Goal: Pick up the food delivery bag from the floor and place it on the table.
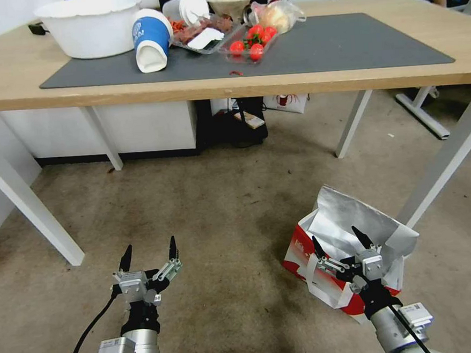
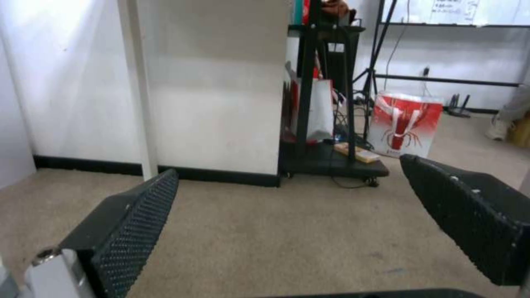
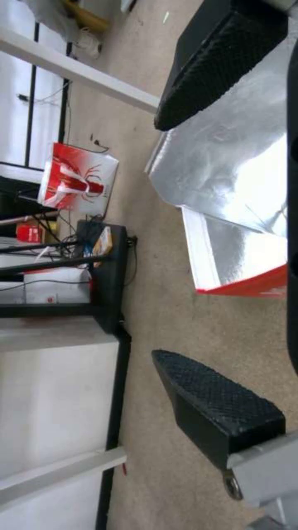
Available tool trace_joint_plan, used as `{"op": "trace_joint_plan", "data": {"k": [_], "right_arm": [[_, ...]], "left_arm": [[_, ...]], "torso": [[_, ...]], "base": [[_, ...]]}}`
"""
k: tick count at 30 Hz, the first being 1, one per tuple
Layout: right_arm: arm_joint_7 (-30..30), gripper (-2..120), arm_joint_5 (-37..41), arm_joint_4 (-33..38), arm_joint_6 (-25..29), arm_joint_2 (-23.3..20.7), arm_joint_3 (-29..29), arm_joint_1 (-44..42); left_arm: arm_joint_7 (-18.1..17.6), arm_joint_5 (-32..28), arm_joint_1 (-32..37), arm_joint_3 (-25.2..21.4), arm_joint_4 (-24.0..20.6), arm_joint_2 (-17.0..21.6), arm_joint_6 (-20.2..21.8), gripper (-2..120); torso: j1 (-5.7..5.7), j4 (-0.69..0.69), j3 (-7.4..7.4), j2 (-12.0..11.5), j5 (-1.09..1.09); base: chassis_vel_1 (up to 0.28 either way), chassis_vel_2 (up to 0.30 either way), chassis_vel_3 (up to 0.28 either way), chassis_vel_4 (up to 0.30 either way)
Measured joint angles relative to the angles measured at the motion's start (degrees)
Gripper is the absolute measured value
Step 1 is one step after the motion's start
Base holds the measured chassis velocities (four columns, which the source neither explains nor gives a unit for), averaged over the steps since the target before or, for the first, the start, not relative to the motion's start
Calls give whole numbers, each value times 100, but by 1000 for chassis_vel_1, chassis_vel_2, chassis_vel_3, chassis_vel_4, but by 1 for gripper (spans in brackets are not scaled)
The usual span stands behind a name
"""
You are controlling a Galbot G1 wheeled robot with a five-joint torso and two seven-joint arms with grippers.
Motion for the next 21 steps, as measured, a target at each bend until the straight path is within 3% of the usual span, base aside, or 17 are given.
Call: {"op": "trace_joint_plan", "data": {"k": [5, 7, 8, 12, 13, 15, 16, 17, 19, 21], "right_arm": [[99, 100, 217, 41, -255, -394, 111, 205], [183, 100, 483, 5, -518, -909, 265, 500], [183, 100, 483, 5, -518, -909, 265, 500], [384, 100, 1213, -570, -1166, -2380, 474, 1373], [384, 100, 1213, -570, -1166, -2380, 474, 1373], [386, 100, 1453, -1002, -1354, -3101, 374, 1736], [201, 100, 1704, -1773, -1552, -4097, -13, 2239], [201, 100, 1704, -1773, -1552, -4097, -13, 2239], [-175, 100, 1813, -2594, -1656, -4743, -667, 2930], [-259, 100, 1844, -2827, -1670, -4892, -938, 3208]], "left_arm": [[8, 65, -5, 4, -40, 17, 80, 100], [0, 83, -5, -4, -116, 38, 234, 100], [0, 83, -5, -4, -116, 38, 234, 100], [-46, 133, 0, -13, -246, 70, 467, 100], [-46, 133, 0, -13, -246, 70, 467, 100], [-71, 169, -8, -12, -280, 60, 537, 100], [-83, 215, -25, -9, -294, 29, 628, 100], [-83, 215, -25, -9, -294, 29, 628, 100], [-92, 236, -47, -7, -277, -11, 670, 100], [-96, 241, -56, -7, -260, -27, 673, 100]], "torso": [[1, -1, 0, 6, 1], [2, 0, 0, 10, 2], [2, 0, 0, 10, 2], [4, 2, 0, 15, 4], [4, 2, 0, 15, 4], [5, 1, 0, 18, 1], [6, 1, 1, 20, 1], [6, 1, 1, 20, 1], [6, -1, 0, 23, 4], [6, -1, 1, 24, 4]], "base": [[0, 0, 0, 0], [0, 0, 0, 0], [0, 0, 0, 0], [0, 0, 0, 0], [0, 0, 0, 0], [0, 0, 0, 0], [0, 0, 0, 0], [0, 0, 0, 0], [0, 0, 0, 0], [0, 0, 0, 0]]}}
